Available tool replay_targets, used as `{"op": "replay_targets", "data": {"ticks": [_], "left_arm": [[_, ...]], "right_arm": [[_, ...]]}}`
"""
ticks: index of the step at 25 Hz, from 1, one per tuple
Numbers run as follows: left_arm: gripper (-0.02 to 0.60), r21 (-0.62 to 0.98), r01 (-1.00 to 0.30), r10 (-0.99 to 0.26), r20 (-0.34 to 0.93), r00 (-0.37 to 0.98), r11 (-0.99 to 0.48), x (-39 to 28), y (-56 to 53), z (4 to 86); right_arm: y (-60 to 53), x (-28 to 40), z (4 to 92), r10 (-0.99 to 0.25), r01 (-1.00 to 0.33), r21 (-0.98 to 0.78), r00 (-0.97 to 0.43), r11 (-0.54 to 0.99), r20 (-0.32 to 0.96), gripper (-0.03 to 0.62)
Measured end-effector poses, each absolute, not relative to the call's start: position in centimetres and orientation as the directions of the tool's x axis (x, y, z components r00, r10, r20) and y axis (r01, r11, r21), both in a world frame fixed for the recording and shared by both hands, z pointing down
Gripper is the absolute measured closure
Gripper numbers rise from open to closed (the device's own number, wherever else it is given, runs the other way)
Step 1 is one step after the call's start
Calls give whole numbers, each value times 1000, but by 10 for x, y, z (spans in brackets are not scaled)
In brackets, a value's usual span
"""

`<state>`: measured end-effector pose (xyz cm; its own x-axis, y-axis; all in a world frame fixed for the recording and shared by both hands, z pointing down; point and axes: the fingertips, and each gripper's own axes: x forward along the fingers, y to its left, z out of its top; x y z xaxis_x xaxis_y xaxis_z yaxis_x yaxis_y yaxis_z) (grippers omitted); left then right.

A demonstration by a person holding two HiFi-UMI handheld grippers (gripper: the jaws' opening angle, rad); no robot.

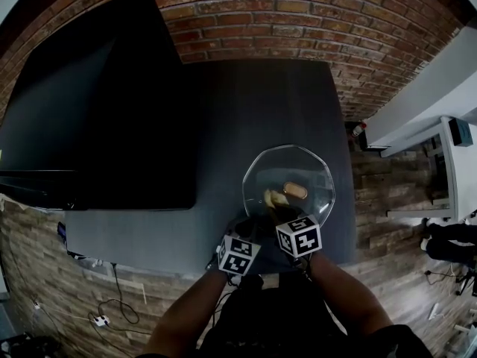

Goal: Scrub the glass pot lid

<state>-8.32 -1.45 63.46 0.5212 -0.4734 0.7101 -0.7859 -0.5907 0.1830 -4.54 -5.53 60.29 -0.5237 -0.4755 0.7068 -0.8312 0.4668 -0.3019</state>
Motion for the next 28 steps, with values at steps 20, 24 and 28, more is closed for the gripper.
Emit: {"op": "replay_targets", "data": {"ticks": [20,24,28], "left_arm": [[549,206,-803,-440,748,498,-559,-83,-15,635],[549,218,-807,-403,777,484,-548,-83,-15,636],[549,223,-810,-376,798,472,-543,-82,-16,635]], "right_arm": [[-73,-98,583,-198,-413,-60,-554,909,809,553],[-69,-100,590,-116,-266,-24,-498,964,860,551],[-64,-104,596,-55,-117,6,-425,993,904,551]]}}
